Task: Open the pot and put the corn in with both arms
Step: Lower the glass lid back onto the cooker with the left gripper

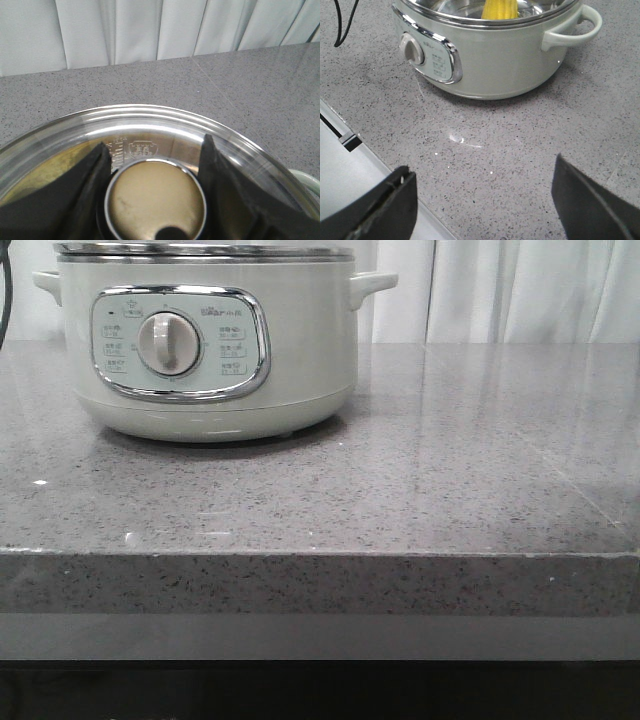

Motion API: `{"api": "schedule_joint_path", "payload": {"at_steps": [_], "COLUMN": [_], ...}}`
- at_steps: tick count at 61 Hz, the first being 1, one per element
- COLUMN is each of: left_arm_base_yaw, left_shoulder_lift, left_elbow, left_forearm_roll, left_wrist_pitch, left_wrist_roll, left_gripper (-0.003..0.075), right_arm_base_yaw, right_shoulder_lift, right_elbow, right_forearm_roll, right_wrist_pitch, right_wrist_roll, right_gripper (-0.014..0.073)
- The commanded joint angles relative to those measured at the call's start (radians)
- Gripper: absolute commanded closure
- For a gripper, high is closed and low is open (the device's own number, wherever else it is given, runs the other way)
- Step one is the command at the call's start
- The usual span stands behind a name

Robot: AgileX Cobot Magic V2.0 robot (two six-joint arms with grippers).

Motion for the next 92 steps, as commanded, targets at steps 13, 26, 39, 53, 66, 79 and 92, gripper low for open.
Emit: {"api": "schedule_joint_path", "payload": {"at_steps": [13,26,39,53,66,79,92], "left_arm_base_yaw": [-0.004,-0.004,-0.004,-0.004,-0.004,-0.038,-0.088], "left_shoulder_lift": [-0.058,-0.071,-0.181,-0.386,-0.601,-0.835,-1.048], "left_elbow": [-0.041,-0.051,-0.117,-0.141,-0.011,0.300,0.578], "left_forearm_roll": [0.006,0.006,0.046,0.140,0.119,0.092,0.025], "left_wrist_pitch": [-0.081,-0.074,0.052,0.389,0.587,0.541,0.446], "left_wrist_roll": [0.003,0.003,0.003,0.007,0.011,0.011,0.011], "left_gripper": [0.0379,0.0174,0.0175,0.0175,0.0175,0.0175,0.0175], "right_arm_base_yaw": [-0.005,-0.005,-0.005,-0.016,-0.146,-0.190,-0.190], "right_shoulder_lift": [-0.018,-0.018,-0.022,-0.085,-0.169,-0.258,-0.327], "right_elbow": [-0.027,-0.027,-0.031,-0.032,-0.031,-0.028,-0.027], "right_forearm_roll": [0.008,0.008,-0.033,-0.136,-0.147,-0.099,-0.051], "right_wrist_pitch": [-0.071,-0.076,-0.056,0.039,0.213,0.323,0.359], "right_wrist_roll": [-0.010,-0.010,-0.010,-0.007,0.055,0.105,0.105], "right_gripper": [0.0020,0.0020,0.0020,0.0020,0.0020,0.0020,0.0020]}}
